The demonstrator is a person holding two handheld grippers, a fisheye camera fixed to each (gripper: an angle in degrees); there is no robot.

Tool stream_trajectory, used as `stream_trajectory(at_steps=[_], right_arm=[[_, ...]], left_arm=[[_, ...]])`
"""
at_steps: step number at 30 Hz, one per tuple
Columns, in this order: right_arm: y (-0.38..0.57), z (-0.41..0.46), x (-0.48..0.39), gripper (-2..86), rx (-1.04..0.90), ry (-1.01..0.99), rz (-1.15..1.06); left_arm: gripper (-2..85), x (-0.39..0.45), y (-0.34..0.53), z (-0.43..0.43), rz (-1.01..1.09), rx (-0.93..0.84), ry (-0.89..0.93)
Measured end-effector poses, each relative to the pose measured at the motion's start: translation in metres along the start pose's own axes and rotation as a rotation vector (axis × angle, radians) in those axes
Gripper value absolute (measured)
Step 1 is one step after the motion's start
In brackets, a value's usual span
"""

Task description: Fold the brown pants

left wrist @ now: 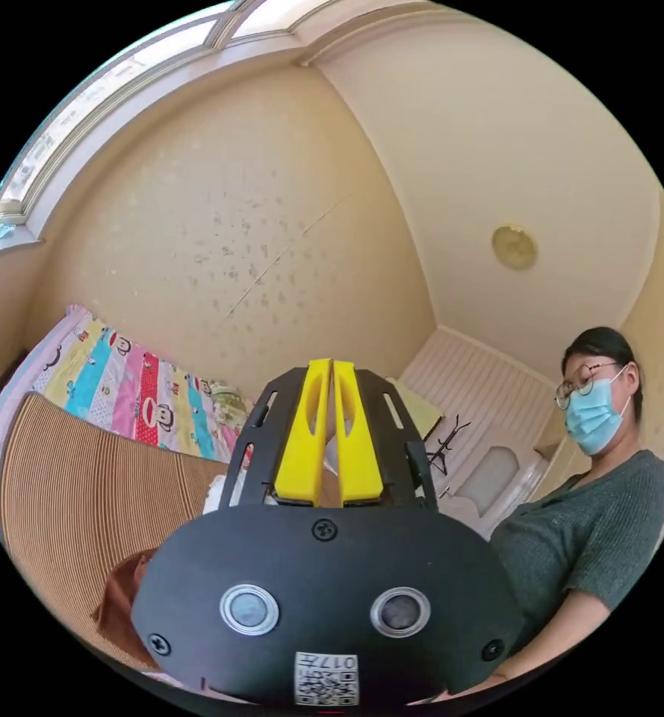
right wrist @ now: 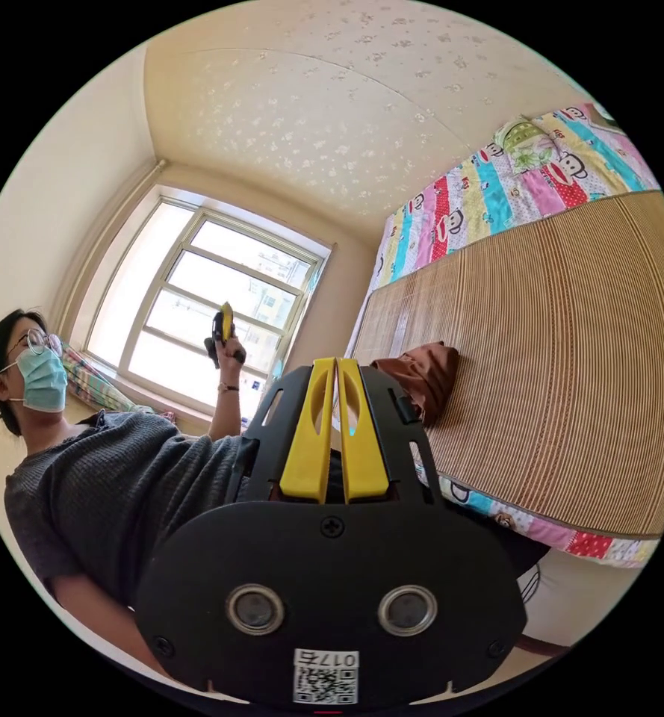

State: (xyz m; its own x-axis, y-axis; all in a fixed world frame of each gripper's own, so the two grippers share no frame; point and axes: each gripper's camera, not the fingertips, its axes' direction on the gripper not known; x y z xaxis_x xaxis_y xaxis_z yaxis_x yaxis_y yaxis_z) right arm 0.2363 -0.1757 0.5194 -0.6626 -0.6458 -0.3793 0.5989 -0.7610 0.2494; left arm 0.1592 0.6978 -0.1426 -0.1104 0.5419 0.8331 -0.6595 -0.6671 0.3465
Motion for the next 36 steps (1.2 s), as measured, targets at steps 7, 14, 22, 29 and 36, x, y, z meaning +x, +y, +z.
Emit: stream_trajectory(at_steps=[7, 14, 22, 29, 36], right_arm=[[0.004, -0.029, 0.033, 0.6, 0.044, -0.007, 0.141], [-0.012, -0.007, 0.027, 0.5, 0.000, 0.021, 0.191], [0.000, 0.004, 0.022, 0.4, -0.029, 0.033, 0.267], [0.019, -0.013, 0.014, 0.4, 0.042, 0.039, 0.302], [0.021, -0.031, 0.007, 0.4, 0.105, 0.038, 0.247]], left_arm=[[8.0, -0.136, 0.107, 0.073, -0.479, -0.465, -0.413], [13.8, -0.258, 0.277, 0.098, -1.229, -0.591, -0.187], [15.3, -0.306, 0.409, 0.140, -1.901, 0.020, 0.070], [9.6, -0.315, 0.443, 0.204, -1.841, 0.112, 0.006], [5.2, -0.287, 0.418, 0.215, -1.400, 0.197, 0.331]])
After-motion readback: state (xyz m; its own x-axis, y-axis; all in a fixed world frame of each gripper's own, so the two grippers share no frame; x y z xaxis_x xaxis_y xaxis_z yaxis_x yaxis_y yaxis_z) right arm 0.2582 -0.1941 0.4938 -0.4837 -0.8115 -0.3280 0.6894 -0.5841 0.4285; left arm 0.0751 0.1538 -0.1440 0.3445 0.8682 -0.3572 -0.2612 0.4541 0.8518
